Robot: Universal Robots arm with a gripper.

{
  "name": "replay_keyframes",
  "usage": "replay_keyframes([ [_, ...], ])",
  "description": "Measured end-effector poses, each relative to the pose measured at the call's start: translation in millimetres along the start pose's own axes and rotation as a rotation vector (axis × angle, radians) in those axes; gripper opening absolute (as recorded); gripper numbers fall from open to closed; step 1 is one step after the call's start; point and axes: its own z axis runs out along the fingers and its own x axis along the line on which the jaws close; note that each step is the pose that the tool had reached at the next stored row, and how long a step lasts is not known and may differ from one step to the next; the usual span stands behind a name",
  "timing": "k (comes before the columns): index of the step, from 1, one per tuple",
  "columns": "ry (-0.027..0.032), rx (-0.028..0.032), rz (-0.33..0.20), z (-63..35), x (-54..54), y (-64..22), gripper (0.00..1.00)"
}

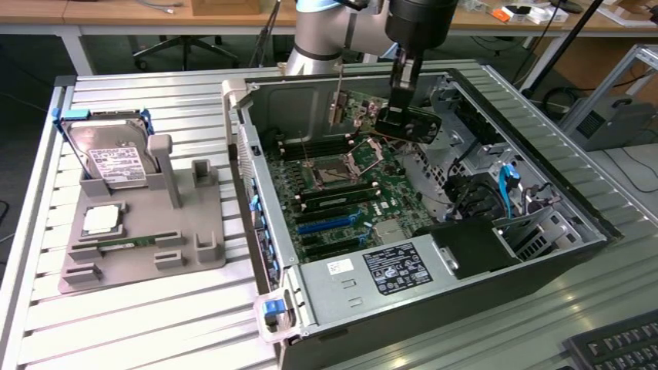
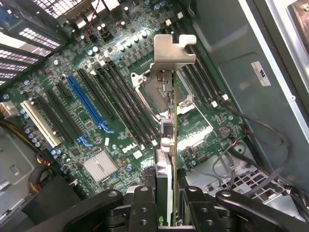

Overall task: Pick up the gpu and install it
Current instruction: 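Insert the gpu into the slot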

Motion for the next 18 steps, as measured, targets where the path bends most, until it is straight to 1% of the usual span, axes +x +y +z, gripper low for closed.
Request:
replay_keyframes([
  [18,-0.0031,0.001,-0.099,0.6,0.0,0.1,0.27],
])
